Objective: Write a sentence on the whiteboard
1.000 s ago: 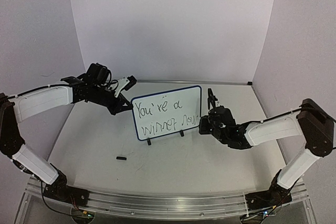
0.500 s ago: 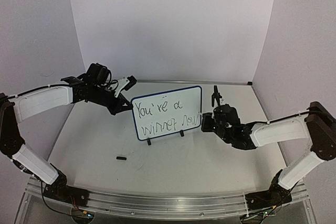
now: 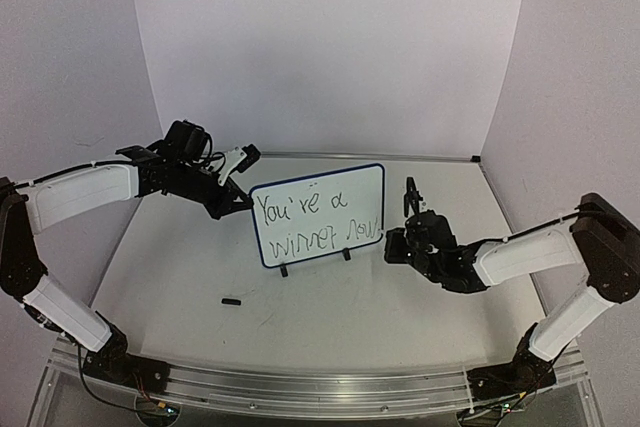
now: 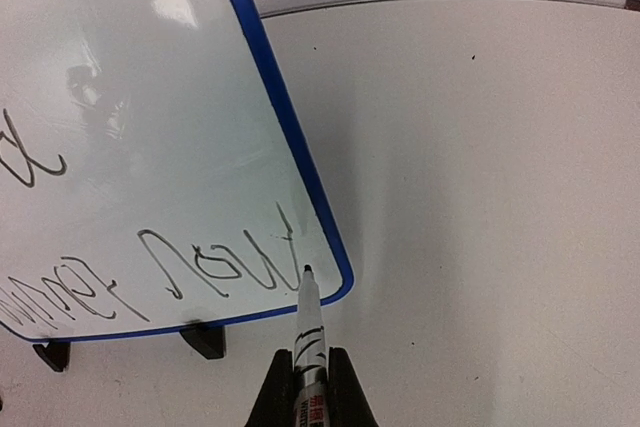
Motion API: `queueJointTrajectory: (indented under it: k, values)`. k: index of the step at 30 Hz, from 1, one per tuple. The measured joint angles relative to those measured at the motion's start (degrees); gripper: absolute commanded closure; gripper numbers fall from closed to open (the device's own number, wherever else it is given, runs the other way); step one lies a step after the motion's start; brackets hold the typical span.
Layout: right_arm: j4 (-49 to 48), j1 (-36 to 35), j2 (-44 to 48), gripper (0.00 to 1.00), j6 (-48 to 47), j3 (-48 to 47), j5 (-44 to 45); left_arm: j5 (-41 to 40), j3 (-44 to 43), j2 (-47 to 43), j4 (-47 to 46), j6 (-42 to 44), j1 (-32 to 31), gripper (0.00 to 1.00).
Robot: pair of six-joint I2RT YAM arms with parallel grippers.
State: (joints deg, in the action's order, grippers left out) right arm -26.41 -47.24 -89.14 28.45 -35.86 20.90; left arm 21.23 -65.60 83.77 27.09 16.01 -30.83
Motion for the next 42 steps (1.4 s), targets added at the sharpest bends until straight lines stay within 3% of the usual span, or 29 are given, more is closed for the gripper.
queueJointTrajectory:
  k: [42]
  values:
    - [-2.0,1.3,-5.4,1.0,0.5,-1.0,-1.8,0.0,0.0,0.0,0.0,0.0,0.0,1.0]
